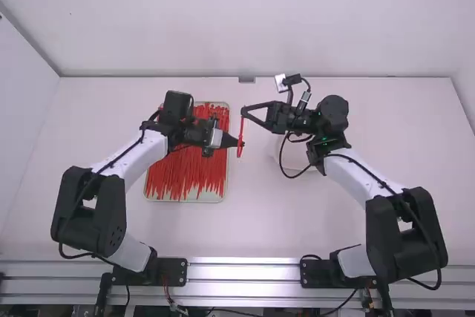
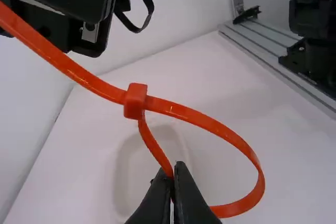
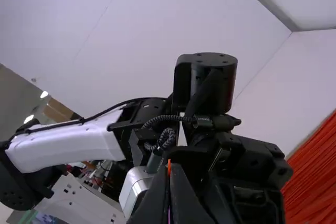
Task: Fasten the cable tie
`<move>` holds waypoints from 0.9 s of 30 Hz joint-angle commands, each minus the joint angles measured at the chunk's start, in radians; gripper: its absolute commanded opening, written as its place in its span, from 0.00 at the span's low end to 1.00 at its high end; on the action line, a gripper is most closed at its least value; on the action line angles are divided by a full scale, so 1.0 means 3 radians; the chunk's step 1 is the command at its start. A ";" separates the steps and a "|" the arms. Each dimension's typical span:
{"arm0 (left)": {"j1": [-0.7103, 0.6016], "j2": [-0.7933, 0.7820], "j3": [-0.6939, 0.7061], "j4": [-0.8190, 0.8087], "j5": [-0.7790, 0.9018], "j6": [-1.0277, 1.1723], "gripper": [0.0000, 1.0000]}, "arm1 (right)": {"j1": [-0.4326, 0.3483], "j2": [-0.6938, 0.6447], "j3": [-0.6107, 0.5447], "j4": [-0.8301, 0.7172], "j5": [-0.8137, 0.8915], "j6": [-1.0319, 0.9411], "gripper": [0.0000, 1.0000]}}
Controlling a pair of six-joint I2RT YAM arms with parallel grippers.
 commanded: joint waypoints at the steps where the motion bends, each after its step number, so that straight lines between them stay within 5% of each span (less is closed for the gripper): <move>1: -0.0043 0.0014 -0.0172 -0.0017 -0.0116 0.0022 0.02 | -0.0069 -0.0056 0.0100 0.0102 0.0174 0.0033 0.00; 15: -0.0039 0.0013 -0.0219 0.0144 0.0045 -0.0025 0.02 | -0.0039 -0.0057 0.0100 0.0099 0.0159 0.0070 0.00; 27: -0.0022 0.0013 -0.0219 0.1003 0.0094 -0.1067 0.02 | 0.0060 -0.0057 0.0100 0.0065 0.0080 0.0019 0.00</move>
